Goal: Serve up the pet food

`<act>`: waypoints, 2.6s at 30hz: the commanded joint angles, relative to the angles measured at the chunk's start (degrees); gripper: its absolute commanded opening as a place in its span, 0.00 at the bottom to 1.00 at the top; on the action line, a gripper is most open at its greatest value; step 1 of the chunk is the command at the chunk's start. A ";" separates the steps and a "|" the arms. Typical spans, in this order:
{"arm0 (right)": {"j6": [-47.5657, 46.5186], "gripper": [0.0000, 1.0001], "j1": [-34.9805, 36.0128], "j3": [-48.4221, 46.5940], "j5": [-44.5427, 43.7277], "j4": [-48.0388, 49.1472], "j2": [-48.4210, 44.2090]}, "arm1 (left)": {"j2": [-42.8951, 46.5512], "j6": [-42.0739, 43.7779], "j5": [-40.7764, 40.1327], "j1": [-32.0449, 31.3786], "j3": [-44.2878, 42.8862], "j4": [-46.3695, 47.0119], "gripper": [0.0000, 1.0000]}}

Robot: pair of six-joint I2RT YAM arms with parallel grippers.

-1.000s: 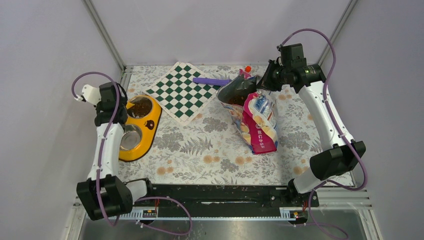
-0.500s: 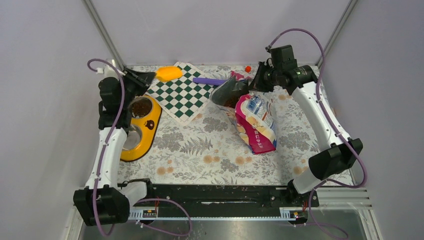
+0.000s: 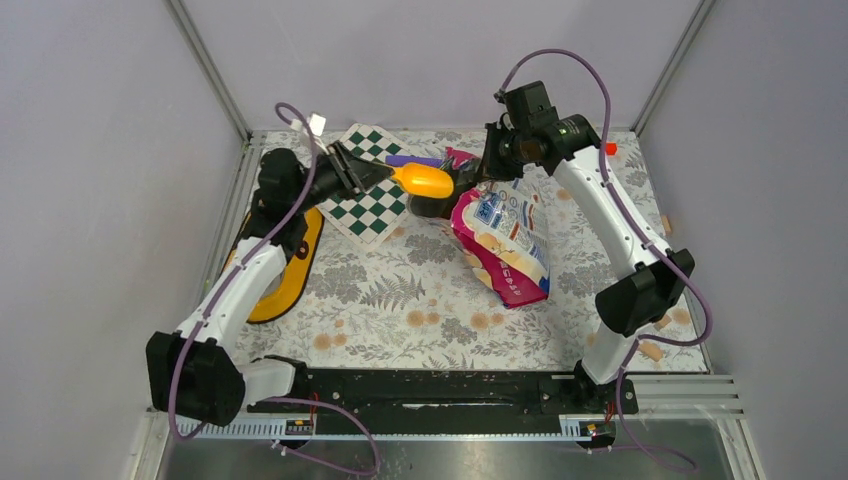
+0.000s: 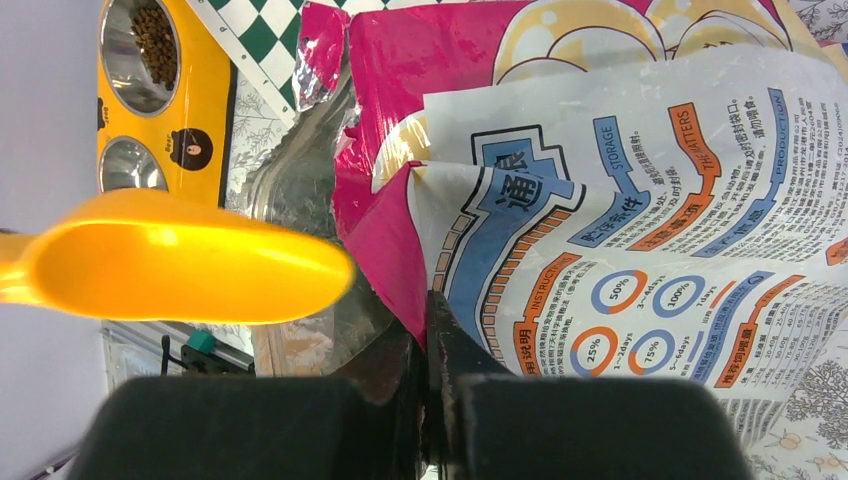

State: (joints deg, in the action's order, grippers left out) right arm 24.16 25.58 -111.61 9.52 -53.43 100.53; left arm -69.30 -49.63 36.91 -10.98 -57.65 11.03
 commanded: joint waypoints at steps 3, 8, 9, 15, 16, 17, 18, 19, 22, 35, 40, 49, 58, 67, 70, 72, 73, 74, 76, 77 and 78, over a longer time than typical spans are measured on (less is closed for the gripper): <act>-1.39 0.00 1.84 -3.63 -1.52 3.63 0.92 | -6.96 9.03 -10.08 -6.93 -5.54 -12.29 0.00; -1.98 0.00 2.97 -2.37 -3.77 3.64 1.63 | -14.36 8.10 -12.20 -11.29 -9.59 -14.40 0.00; -2.18 0.00 3.24 -2.24 -4.15 3.70 1.87 | -15.79 8.33 -13.02 -12.31 -11.02 -15.56 0.00; -3.52 0.00 5.64 -1.77 -5.98 4.04 3.43 | -26.28 8.40 -19.26 -17.34 -21.12 -25.10 0.00; -3.49 0.00 5.75 -1.54 -5.88 4.34 3.40 | -26.97 8.25 -19.40 -17.99 -21.37 -24.73 0.00; -3.31 0.00 5.77 -1.23 -5.73 4.55 3.37 | -27.59 8.12 -18.79 -18.28 -21.75 -24.44 0.00; -3.21 0.00 5.77 -0.89 -5.86 4.76 3.34 | -28.42 7.65 -17.83 -18.36 -22.21 -24.28 0.00; -3.15 0.00 5.79 -0.82 -5.90 4.86 3.28 | -29.17 7.05 -16.21 -18.37 -22.46 -23.89 0.00; -2.80 0.00 5.79 -0.64 -6.38 4.89 3.10 | -29.74 4.34 -11.64 -18.27 -21.71 -20.37 0.00; 1.91 0.00 1.64 -1.79 -0.62 4.74 -0.38 | -21.11 -9.26 0.42 -11.02 -12.34 -0.16 0.00; 3.17 0.00 -1.07 -2.91 2.25 4.76 -2.11 | -18.61 -9.28 1.83 -8.95 -11.88 0.34 0.00; 4.37 0.00 -4.24 -3.13 4.58 4.79 -4.42 | -16.40 -10.06 5.30 -5.42 -11.79 3.42 0.00; 5.66 0.00 -5.92 -3.33 6.15 4.85 -5.43 | -16.16 -14.85 8.71 -3.46 -10.54 9.35 0.00; 8.77 0.00 -8.40 -2.86 10.76 6.83 -5.99 | -14.82 -22.15 12.00 -1.98 -5.61 20.50 0.00; 9.06 0.00 -8.91 -2.99 11.02 6.96 -6.33 | -14.05 -23.19 12.00 -1.71 -4.22 21.59 0.00; 9.20 0.00 -9.33 -3.02 11.22 7.02 -6.59 | -13.53 -24.89 11.42 -1.15 -3.27 22.89 0.00; 9.27 0.00 -9.51 -2.98 11.35 7.00 -6.72 | -13.26 -25.87 11.10 -0.81 -2.85 23.82 0.00; 9.30 0.00 -9.64 -2.93 11.37 6.99 -6.90 | -12.97 -27.23 10.62 -0.49 -2.33 24.89 0.00; 9.39 0.00 -9.99 -2.66 11.42 7.00 -7.30 | -12.61 -31.11 9.61 0.24 -1.04 29.20 0.00; 9.49 0.00 -10.14 -2.58 11.47 7.02 -7.44 | -12.38 -33.26 9.23 0.62 -0.61 31.39 0.00; 9.49 0.00 -10.24 -2.48 11.52 7.03 -7.65 | -12.38 -35.12 8.84 0.95 -0.28 33.39 0.00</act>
State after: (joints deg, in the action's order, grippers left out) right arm 30.96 16.05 -112.18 16.19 -56.34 98.32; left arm -84.64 -76.60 46.76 -11.51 -58.89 31.29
